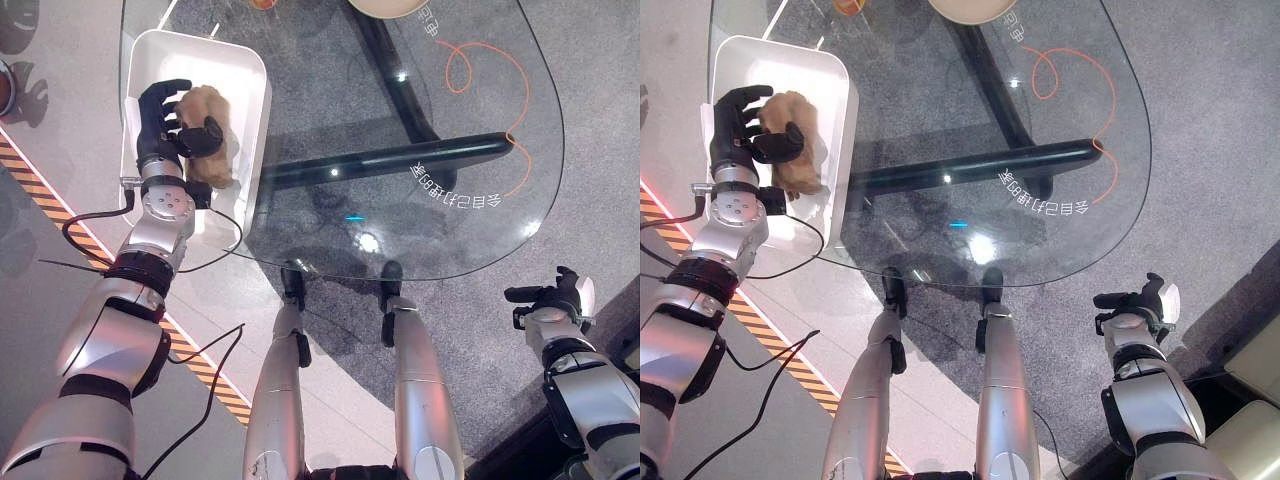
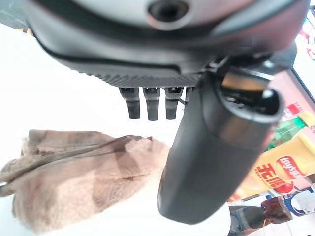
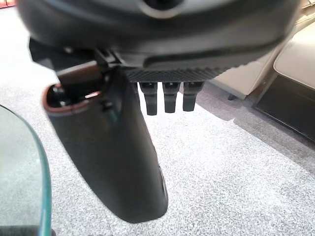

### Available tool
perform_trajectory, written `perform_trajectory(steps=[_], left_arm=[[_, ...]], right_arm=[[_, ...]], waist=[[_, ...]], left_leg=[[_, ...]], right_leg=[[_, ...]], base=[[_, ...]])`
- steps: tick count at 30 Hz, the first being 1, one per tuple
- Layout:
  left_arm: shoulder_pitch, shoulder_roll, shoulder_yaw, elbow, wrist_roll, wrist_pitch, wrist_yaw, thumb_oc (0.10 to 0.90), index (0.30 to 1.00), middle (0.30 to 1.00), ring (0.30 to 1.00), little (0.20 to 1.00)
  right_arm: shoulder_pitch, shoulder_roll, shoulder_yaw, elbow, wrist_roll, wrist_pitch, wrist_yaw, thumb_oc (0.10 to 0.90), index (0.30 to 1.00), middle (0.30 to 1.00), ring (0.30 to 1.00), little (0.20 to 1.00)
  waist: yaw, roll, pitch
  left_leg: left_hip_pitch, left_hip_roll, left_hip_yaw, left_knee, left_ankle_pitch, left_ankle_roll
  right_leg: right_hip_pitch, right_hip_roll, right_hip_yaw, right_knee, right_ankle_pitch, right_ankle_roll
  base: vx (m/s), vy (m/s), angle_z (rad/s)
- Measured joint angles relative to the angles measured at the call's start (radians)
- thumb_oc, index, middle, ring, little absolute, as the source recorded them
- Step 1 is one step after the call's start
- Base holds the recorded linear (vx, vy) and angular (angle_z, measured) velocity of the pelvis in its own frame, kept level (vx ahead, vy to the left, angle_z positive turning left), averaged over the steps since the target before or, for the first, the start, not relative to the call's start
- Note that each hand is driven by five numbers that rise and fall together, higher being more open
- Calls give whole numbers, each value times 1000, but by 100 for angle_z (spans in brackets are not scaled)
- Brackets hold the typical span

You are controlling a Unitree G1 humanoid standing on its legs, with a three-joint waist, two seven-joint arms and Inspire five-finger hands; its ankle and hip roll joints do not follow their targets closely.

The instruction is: Wipe the table with a cloth and put it in the basket.

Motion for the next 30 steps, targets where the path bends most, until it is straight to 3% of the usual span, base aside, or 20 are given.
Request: perform_trajectory(steps=[18,23,28,30], left_arm=[[-26,0,1,0,0,0,0,800,900,900,900,900],[-34,0,4,-1,-8,-28,5,800,900,900,900,900],[-19,1,18,-10,-40,-38,5,800,900,900,900,900],[13,5,50,-39,-41,-47,4,800,900,900,900,900]], right_arm=[[-1,0,0,2,-4,-10,0,800,900,900,900,900],[1,0,0,2,-5,-17,1,800,900,900,900,900],[29,7,0,2,-5,-18,7,800,900,900,900,900],[60,12,-2,3,-7,-19,23,800,900,900,900,900]], waist=[[2,0,0],[2,0,0],[3,0,0],[5,0,0]], left_leg=[[-3,2,0,-1,0,0],[5,4,-1,0,2,-1],[70,9,-7,-10,2,-1],[143,16,-13,-45,5,-5]], right_leg=[[2,2,-1,-7,5,0],[11,5,-1,-9,9,0],[88,9,-9,-29,9,0],[163,14,-26,-62,12,1]], base=[[-2,0,0],[-8,-16,0],[-15,-58,2],[29,-66,3]])
